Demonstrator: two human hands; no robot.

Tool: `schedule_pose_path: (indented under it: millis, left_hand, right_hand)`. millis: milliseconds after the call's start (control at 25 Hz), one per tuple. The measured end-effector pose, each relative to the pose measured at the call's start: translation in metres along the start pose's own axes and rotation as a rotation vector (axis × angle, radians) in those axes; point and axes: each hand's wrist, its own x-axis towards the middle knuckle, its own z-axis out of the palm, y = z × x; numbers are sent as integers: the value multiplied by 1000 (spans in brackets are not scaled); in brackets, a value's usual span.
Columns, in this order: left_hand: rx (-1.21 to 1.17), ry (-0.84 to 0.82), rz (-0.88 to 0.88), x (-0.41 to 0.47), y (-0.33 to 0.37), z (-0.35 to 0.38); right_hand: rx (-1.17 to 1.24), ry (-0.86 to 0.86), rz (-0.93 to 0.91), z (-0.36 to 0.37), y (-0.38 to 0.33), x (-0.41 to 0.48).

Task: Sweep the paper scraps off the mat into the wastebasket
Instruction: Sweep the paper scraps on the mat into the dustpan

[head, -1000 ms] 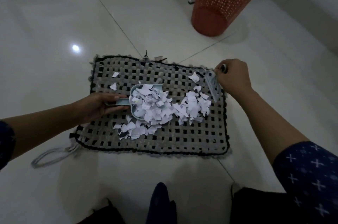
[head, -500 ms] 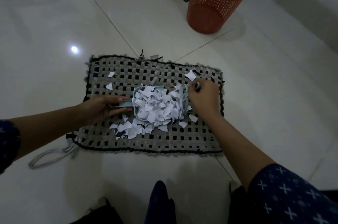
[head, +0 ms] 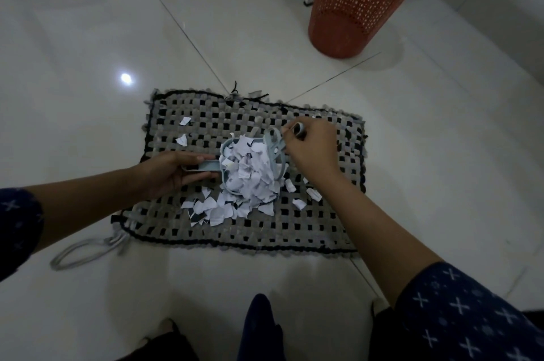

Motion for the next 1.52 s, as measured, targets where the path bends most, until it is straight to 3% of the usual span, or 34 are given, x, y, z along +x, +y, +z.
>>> schedule_pose_path:
  millis: [240, 440, 760, 1240, 1520]
  left_hand:
    - [38, -5, 23, 4, 3, -10]
    - [45, -5, 31, 6, 6, -19]
    - [-8, -2, 10, 5, 2, -14]
    - [-43, 23, 73, -4, 13, -14]
    - [-118, 36, 95, -17, 23, -31]
  right_hand:
    - [57, 44, 27, -27, 1, 23]
    - [-249, 22, 62, -40, 31, 24]
    - [-111, 32, -24, 10, 17, -8]
    - [16, 16, -30, 7, -10, 1]
    - [60, 114, -76, -9, -30, 23]
